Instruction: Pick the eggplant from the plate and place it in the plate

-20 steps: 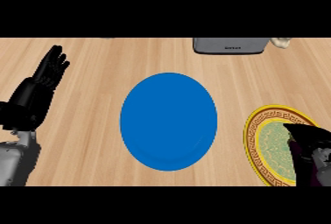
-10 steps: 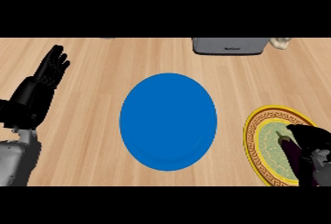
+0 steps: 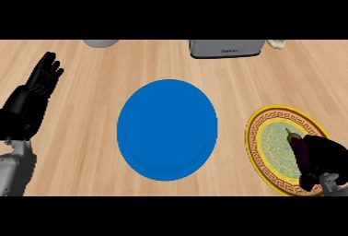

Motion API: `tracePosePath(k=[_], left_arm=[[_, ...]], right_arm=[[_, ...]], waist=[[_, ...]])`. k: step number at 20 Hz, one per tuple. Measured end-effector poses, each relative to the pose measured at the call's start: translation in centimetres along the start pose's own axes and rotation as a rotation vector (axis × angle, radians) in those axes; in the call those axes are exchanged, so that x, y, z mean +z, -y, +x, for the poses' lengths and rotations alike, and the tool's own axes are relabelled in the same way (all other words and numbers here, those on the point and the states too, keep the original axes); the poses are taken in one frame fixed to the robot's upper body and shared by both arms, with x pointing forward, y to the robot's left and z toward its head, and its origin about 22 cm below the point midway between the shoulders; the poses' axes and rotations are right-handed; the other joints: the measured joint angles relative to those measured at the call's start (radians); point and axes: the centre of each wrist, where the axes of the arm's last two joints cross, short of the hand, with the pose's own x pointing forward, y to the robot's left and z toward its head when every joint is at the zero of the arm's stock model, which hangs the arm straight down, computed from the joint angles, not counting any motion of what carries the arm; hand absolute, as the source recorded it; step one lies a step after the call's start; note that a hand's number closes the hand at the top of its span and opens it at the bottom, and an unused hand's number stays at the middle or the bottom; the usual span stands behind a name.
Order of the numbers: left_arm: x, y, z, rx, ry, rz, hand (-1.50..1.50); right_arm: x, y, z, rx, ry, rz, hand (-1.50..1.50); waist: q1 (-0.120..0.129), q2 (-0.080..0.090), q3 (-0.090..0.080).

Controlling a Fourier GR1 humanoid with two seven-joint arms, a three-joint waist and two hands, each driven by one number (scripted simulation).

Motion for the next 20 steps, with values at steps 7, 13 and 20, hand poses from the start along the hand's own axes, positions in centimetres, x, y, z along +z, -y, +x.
tracePosePath(k=[7,13,20], left_arm=[[1.4,-1.8,-1.1,-0.021,-0.056,0.077,0.0],[1.8,-2.1,-1.2,-0.022,-0.052,0.084,0.0],[1.6,-1.4,-0.5,-0.013,-0.026,0.043,0.0]], right_arm=[[4.6,-2.7,-0.2,-0.224,-0.162,-0.105,1.5],[11.2,-1.8,1.2,-0.378,-0.064,-0.264,1.5],[19.1,1.7,2.7,-0.616,0.101,-0.517,1.5]], waist=[[-0.096,-0.033,-0.002],[-0.093,-0.028,-0.002],[-0.039,-0.012,-0.001]])
